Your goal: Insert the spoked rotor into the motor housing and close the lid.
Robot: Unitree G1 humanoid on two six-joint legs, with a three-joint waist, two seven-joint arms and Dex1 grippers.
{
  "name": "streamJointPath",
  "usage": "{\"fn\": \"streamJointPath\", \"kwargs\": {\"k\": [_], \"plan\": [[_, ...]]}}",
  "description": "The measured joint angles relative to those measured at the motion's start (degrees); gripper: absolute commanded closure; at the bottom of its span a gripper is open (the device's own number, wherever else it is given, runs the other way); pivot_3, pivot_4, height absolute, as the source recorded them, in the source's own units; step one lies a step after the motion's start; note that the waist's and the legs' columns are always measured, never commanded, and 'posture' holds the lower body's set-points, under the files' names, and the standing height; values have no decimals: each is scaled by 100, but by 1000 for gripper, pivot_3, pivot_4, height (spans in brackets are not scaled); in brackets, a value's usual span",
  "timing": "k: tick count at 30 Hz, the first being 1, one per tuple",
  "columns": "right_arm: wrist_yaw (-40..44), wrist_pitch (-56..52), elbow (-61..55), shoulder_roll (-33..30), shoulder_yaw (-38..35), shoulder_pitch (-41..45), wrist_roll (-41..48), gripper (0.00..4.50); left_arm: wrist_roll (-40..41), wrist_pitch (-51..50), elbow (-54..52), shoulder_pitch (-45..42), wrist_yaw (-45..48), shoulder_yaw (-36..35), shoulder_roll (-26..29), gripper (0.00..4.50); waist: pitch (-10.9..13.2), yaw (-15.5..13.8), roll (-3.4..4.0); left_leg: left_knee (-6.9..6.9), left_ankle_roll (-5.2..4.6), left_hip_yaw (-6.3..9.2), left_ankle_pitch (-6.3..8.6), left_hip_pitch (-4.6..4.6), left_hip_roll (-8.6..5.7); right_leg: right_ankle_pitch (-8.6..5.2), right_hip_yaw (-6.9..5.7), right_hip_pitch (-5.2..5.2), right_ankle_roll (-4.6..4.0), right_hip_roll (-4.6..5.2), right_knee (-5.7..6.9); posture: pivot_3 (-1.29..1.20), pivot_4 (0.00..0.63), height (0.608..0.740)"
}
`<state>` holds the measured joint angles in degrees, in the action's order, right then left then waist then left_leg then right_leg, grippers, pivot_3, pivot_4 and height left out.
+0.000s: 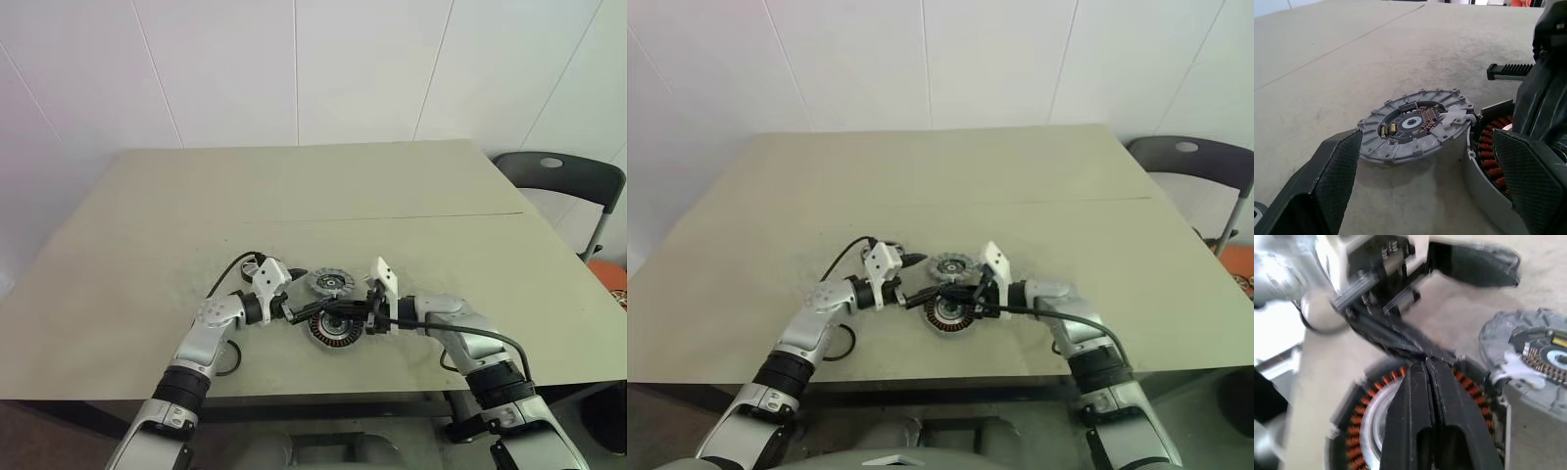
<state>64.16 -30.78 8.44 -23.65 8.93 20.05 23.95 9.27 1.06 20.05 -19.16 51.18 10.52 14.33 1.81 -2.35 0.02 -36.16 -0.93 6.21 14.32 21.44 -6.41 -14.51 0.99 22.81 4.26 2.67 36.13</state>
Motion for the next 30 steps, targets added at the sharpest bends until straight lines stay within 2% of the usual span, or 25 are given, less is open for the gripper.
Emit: {"fn": "streamJointPath", "kwargs": {"k": [6,11,16,19,24,27,30], "plan": [[287,-267,-351,-141,-299,-1,521,4454,192,-76,-132,34,135,-60,-1,0,1,1,1,3,1,0,1,4,0,0,0,4,0,1,-1,0,0,740],[306,-260,-390,-360,-389,-4,573,4454,643,-493,-589,265,171,-330,71,0,1,11,2,4,1,0,1,4,1,-1,0,6,0,1,-1,0,0,740],[358,-160,-421,-705,-449,-61,549,4454,1077,-1384,-1328,1094,205,-482,425,0,3,10,5,6,0,-3,3,6,1,-2,3,7,-1,1,-4,0,0,740],[394,-136,-430,-833,-541,-66,570,4454,1466,-2058,-1697,1571,29,-612,401,0,7,-9,2,0,4,-2,6,6,2,-13,2,2,-19,2,-3,0,0,740],[630,-166,-845,-1230,-596,-132,667,4454,2163,-3125,-2055,1669,-775,-1153,13,0,11,-1,8,-5,13,-2,11,-2,4,-29,1,-10,4,2,-4,0,0,740],[762,18,-869,-1506,-498,-230,452,4454,2661,-3659,-1895,1298,-1626,-1757,-534,0,15,-14,-1,-11,13,-1,11,-3,7,-25,-8,-12,13,2,-2,0,0,740],[769,118,-840,-1516,-468,-301,348,4454,2929,-4006,-1596,776,-2246,-2156,-816,0,14,1,-2,-10,13,-2,10,-1,7,-16,-8,-10,25,2,-3,0,0,740]]}}
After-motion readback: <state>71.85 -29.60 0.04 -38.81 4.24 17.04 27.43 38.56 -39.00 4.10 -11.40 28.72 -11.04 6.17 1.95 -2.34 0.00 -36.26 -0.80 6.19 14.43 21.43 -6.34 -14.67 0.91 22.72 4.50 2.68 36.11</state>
